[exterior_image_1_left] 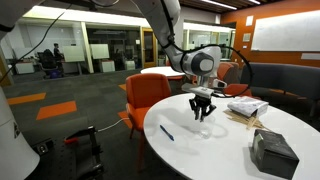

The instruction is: Move the clear plastic cup

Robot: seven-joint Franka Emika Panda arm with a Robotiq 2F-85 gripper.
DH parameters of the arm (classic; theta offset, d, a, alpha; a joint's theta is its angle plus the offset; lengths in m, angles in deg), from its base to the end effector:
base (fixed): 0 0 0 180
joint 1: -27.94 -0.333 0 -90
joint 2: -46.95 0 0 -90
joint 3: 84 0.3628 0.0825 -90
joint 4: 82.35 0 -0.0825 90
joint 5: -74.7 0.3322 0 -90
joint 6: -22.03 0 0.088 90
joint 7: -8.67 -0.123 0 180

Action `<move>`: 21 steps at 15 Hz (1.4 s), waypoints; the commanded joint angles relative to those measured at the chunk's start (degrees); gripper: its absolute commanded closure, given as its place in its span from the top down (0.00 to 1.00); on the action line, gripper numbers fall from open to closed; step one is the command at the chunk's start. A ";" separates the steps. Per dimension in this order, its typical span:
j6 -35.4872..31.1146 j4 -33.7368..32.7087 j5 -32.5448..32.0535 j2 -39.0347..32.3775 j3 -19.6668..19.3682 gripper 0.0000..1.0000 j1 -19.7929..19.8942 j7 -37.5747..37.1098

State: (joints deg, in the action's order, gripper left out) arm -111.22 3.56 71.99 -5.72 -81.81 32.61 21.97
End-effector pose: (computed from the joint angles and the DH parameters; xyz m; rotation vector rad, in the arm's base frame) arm 0.6955 -0.0368 0.1625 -3.1104 -0.3266 0.1432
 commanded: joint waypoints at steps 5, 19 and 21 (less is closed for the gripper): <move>2.82 -3.56 1.16 -1.21 3.86 0.00 -0.14 2.78; -0.68 1.92 -7.34 1.10 4.99 0.00 -7.98 9.96; -0.76 1.75 -8.01 1.00 5.42 0.00 -8.09 10.85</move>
State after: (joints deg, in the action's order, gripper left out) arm -110.77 3.20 65.49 -6.17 -76.40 24.71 30.65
